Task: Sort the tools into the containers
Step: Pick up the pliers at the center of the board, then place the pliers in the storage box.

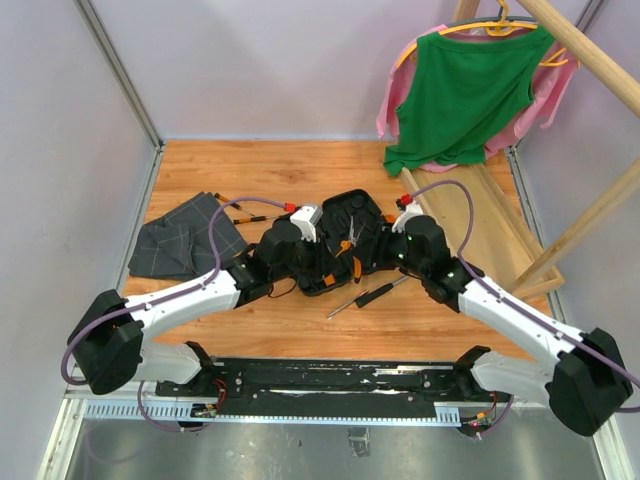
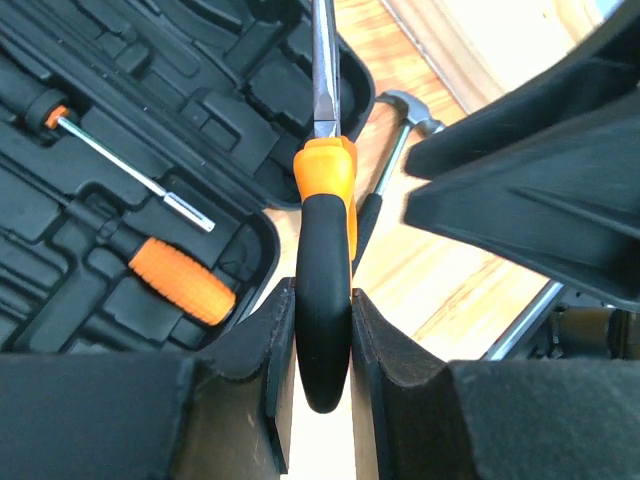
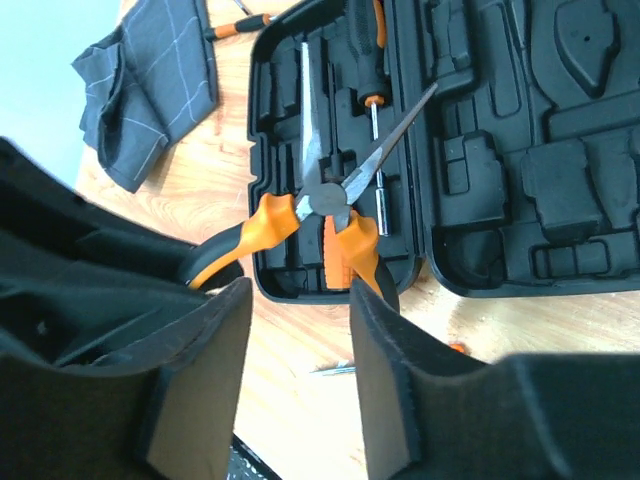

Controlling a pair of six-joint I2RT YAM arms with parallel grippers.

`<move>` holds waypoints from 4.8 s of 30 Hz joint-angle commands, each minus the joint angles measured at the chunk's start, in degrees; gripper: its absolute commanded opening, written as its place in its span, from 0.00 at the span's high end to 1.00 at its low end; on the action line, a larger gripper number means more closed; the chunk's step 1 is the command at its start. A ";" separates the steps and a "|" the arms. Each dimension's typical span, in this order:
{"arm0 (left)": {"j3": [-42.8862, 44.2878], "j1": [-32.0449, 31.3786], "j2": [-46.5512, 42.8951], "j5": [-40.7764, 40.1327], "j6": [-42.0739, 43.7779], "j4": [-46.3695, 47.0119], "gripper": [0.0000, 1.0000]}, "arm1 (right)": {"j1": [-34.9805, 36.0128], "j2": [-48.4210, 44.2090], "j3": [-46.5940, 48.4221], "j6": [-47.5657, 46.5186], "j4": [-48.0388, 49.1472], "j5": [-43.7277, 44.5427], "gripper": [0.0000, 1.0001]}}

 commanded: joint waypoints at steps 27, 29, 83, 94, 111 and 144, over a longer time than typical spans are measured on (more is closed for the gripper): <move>3.40 -0.24 -8.77 3.76 9.22 -8.99 1.00 | 1.18 -23.23 -5.20 -92.33 -5.45 -33.27 0.34; 3.45 -0.24 -9.08 4.80 9.40 -9.26 1.00 | 2.08 -23.55 -3.59 -101.57 -10.88 -36.12 0.32; 4.37 -0.24 -12.48 19.67 12.23 -11.48 0.99 | 13.91 -3.16 4.42 -125.15 -19.53 -0.95 0.83; 4.37 -0.24 -13.81 18.04 11.59 -11.37 0.79 | 13.88 -4.31 3.89 -120.01 -18.78 -1.95 0.99; 4.49 -0.24 -20.55 5.60 9.30 -11.83 0.47 | 13.81 -7.51 0.01 -107.24 -13.39 -3.89 0.99; -1.69 10.29 -17.16 -17.85 -4.41 -17.77 0.40 | 12.52 -11.38 -3.00 -37.00 -5.44 19.11 0.99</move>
